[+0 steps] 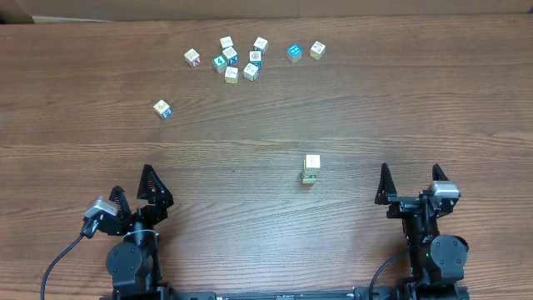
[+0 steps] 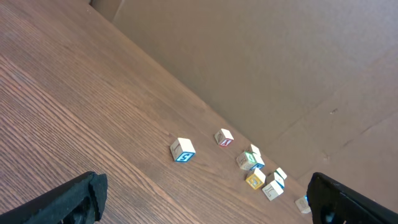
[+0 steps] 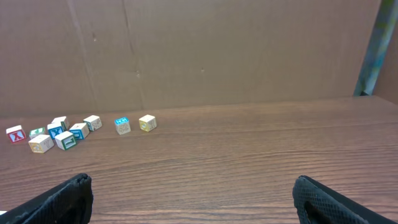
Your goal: Form a tower
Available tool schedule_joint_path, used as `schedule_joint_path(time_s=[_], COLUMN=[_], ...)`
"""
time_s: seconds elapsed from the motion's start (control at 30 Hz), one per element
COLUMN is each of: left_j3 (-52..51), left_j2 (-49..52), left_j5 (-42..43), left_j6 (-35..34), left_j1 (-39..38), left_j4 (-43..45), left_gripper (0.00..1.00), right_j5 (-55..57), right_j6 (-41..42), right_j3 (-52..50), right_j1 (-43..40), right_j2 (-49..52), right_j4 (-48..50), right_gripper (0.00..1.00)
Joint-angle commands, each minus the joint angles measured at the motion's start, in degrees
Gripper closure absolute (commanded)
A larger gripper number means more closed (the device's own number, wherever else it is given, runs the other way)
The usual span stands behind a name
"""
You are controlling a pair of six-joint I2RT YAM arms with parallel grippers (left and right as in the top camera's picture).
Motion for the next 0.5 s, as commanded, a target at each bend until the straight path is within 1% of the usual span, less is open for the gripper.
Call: schedule_joint_path(time_s=[0.0,0.2,0.23,0.3,0.47], left_j3=[-0.2,-0.2,-0.2,-0.2,-0.2], left_j2=[-0.6,-0.6,-0.6,-0.6,-0.6], left_j5=[-0.6,-0.3,0.0,1.4,6.4], left_j6=[1.1,1.2,2.3,6.8,22.8], left_j1=[-0.3,-0.3,-0.3,-0.3,-0.3], left_j4=[0.1,0.1,0.1,0.0,-0.6], left_gripper=[0.0,0.0,0.0,0.01,0.0], right_j5=[-0.5,-0.5,-0.5,-0.5,-0.5], right_j6=[-0.4,-0.4,-0.4,-0.4,-0.4], right_j3=[-0.6,-0.6,-0.6,-0.6,-0.6], right_j1=[-0.4,-0.4,-0.4,-0.4,-0.4], right_j2=[-0.6,-0.6,-0.6,-0.6,-0.6], right_j4=[0.1,0.1,0.1,0.1,0.1], right_gripper=[0.0,0.0,0.0,0.0,0.0])
